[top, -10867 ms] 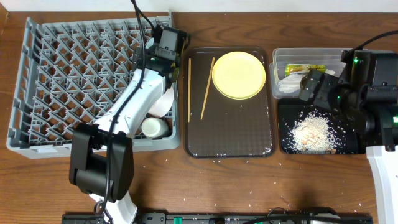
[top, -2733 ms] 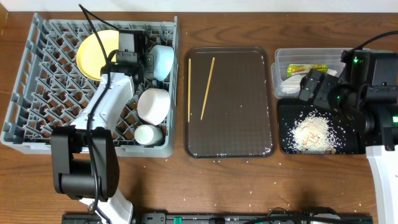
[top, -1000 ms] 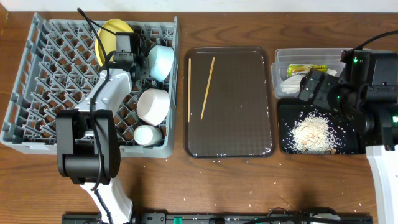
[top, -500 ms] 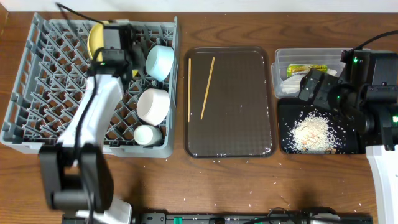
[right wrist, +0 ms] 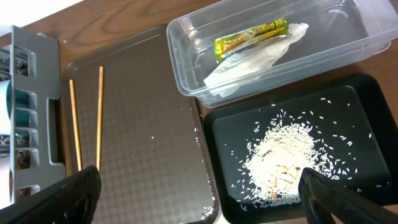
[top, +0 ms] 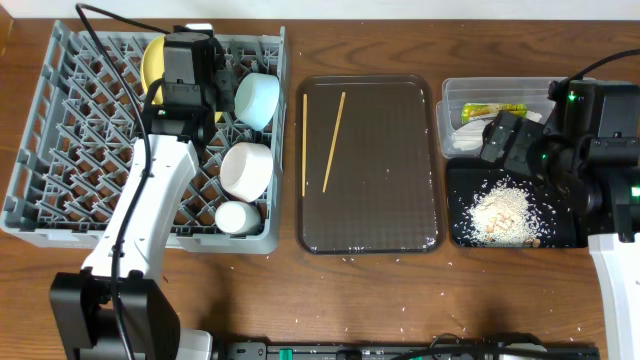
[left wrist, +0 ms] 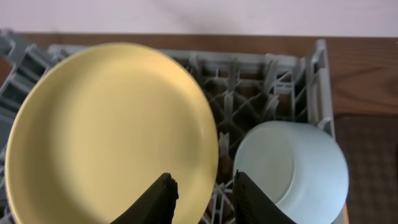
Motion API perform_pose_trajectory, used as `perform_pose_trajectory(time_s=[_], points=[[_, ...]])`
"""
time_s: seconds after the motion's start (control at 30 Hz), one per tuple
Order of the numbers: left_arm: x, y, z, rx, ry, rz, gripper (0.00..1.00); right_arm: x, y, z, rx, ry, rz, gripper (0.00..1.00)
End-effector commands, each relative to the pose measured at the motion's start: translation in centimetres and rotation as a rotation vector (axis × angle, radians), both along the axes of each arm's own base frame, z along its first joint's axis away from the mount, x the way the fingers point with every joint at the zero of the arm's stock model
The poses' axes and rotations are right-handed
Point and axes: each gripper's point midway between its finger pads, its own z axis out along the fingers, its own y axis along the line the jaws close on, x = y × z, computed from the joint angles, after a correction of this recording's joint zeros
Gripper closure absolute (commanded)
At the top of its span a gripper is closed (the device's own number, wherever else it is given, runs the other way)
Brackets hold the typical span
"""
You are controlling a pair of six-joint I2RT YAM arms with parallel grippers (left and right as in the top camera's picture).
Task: Sort waste into correct bins and load items into the dishwasher
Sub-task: 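Open left gripper to release yellow plate and withdraw, then move left gripper to a wooden chopstick on tray and grasp it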
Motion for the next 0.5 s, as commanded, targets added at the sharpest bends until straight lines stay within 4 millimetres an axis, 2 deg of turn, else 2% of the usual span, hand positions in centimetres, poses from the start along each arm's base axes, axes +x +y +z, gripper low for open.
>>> perform_pose_trajectory(time_s=[0.0,0.1,0.17,0.37,0.4,0.43,0.47], points=[[-1.0,3.6,1.7,-0.006,-0.042,0.172,0.68,0.0,-0.4,0.2,0.001,-0.005,-0.021,0.01],[-1.6,5.3,1.6,-0.065,-0.042,0.249,0.69,0.0,-0.4,0.2,0.001,-0.005,-0.021,0.01],[-1.7,5.2,1.8,-0.124,-0.044,0.23,0.7,0.0,-0.4,0.2,0.001,-0.005,-0.021,0.01],[-2.9,4.8,5.5,-0.211,-0.127,0.194,0.7,0.0,-0.4,0.2,0.001,-0.005,-0.021,0.01],[-3.2,4.1,6.1,-0.237,-0.132,0.16,0.7,0.0,-0.4,0.2,0.001,-0.005,-0.021,0.01],[-3.7,2.4,6.6,-0.286,-0.126,0.091,0.7,0.0,-0.4,0.2,0.001,-0.005,-0.021,0.01],[-4.3,-0.1,6.6,-0.346,-0.095,-0.002,0.7,0.0,-0.4,0.2,0.001,-0.005,-0.021,0.01]])
